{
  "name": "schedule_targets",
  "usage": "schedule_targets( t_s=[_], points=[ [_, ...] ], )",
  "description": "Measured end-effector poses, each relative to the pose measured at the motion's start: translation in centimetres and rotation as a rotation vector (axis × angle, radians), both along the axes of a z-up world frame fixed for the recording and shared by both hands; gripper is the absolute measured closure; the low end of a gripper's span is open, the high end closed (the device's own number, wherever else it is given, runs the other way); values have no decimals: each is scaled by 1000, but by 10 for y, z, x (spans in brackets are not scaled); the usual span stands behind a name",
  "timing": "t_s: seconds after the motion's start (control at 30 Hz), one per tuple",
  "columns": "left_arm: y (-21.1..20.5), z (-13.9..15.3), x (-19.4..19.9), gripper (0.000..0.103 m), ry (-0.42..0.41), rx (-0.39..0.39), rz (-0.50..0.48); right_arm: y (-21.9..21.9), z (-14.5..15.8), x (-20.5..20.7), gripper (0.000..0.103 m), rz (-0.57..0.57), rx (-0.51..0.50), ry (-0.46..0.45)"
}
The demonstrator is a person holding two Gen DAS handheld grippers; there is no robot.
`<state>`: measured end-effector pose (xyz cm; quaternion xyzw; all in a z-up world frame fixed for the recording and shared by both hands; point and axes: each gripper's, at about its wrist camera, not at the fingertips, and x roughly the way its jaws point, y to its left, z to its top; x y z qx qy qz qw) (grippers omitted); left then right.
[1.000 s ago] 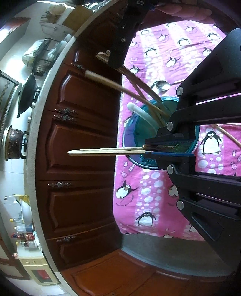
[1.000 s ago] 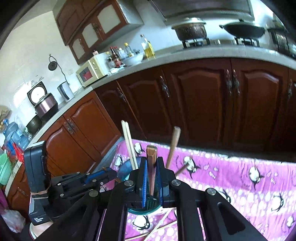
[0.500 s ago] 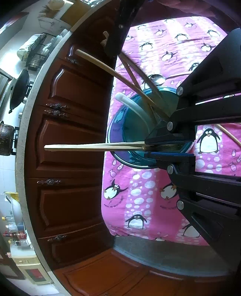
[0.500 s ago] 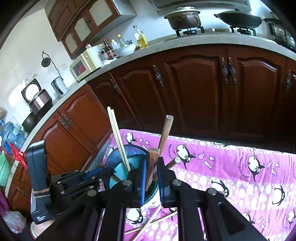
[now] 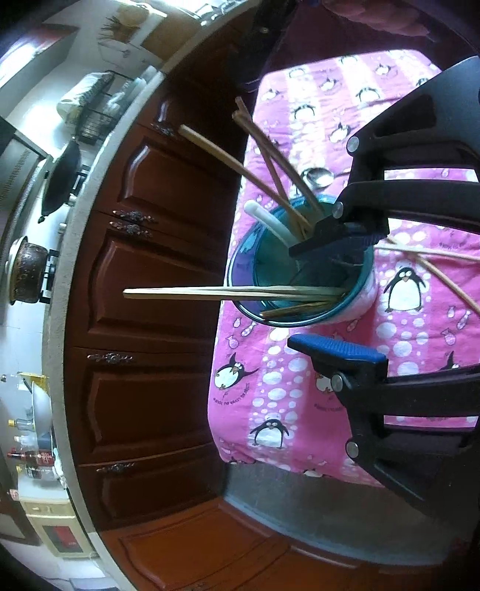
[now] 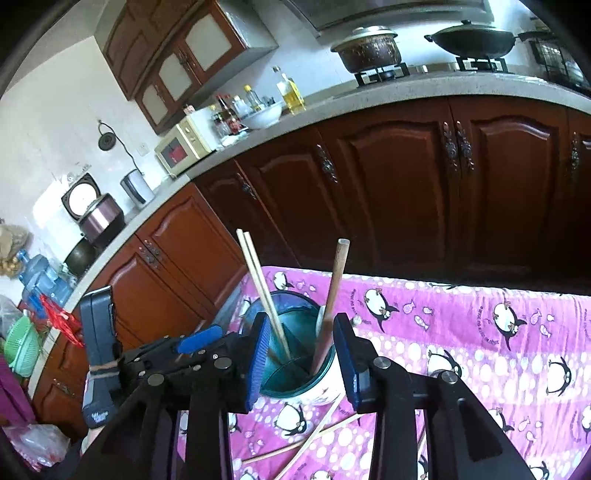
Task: Organize utensils
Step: 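Lower the held utensils into the white holder and open both tools, then move both tools back over the loose chopsticks and steel spoon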
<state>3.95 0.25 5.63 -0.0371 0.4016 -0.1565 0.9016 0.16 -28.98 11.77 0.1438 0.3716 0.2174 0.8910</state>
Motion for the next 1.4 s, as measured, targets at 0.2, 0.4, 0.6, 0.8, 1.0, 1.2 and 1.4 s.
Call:
schedule_targets(
  t_s=[0.2,0.4,0.6,0.8,1.0,1.2,1.4],
  points=[
    [9,9,-32,62,-14,-12,-38,-10,-9,-23,66,-2,-22,20],
    [5,-13,-61,62,58,-11,-114,-23,-53,-33,66,-25,-54,136],
    [-22,-58,-69,54,175,-9,-213,-37,-96,-35,66,-62,-46,264],
    [-60,-101,-60,50,234,41,-279,-42,-104,-39,66,-74,-45,283],
    [-85,-132,-42,47,262,75,-283,-50,-104,-42,66,-86,-45,290],
    [-110,-137,-49,47,254,41,-417,-55,-105,-42,65,-95,-37,299],
    [-102,-126,-53,47,264,11,-427,-59,-106,-40,65,-101,-38,303]
  ],
)
